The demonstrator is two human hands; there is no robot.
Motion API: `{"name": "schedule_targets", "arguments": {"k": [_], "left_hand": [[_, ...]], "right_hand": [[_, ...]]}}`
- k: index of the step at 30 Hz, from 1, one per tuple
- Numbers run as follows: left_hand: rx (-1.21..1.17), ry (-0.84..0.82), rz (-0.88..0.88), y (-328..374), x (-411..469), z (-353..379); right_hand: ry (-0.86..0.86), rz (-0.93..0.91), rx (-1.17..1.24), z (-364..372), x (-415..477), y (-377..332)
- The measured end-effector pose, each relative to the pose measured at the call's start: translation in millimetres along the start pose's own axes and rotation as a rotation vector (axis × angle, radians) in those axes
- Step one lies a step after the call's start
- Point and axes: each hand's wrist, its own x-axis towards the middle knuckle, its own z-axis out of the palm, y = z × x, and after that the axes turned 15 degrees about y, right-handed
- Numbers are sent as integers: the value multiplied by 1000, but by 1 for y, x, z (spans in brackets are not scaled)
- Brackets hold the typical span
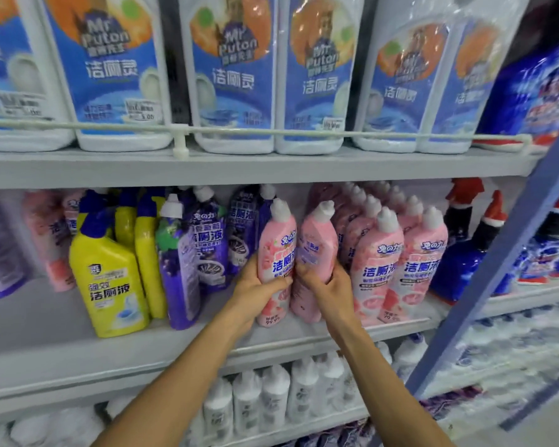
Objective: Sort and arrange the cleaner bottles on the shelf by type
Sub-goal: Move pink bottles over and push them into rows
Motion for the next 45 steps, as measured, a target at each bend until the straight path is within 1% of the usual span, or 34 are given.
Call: {"name": "schedule_targets", "arguments": {"k": [4, 7, 9, 11, 14, 20, 24, 27, 29, 33, 36, 39, 42, 45], "left_hand": [[115, 46, 57, -6, 12, 10], [143, 94, 103, -5, 10, 14], [180, 88, 107, -4, 13, 16], [202, 46, 101, -1, 17, 20], [199, 28, 78, 3, 21, 27], [171, 66, 58, -1, 30, 36], [178, 51, 48, 5, 36, 34], [235, -10, 98, 2, 47, 31], [306, -19, 118, -6, 57, 33], [386, 55, 189, 5, 49, 46], [413, 163, 253, 7, 47, 55], [394, 201, 300, 5, 49, 60], [420, 159, 323, 7, 60, 66], [449, 104, 307, 13, 76, 74]], "right_hand": [[-82, -60, -43, -6, 14, 4], [-31, -100, -151, -7, 6, 17], [30, -121, -219, -8, 0, 20], [64, -157, -254, -9, -5, 19], [76, -171, -274, -9, -6, 17], [108, -166, -317, -10, -7, 21], [107, -147, -307, -9, -7, 20], [125, -143, -295, -9, -9, 18], [139, -164, -313, -9, -11, 16], [201, -231, -376, -8, -13, 19], [256, -249, -399, -5, -17, 21], [271, -233, -386, -3, -24, 16], [267, -232, -409, -4, -27, 14], [263, -243, -435, -7, -26, 13]]}}
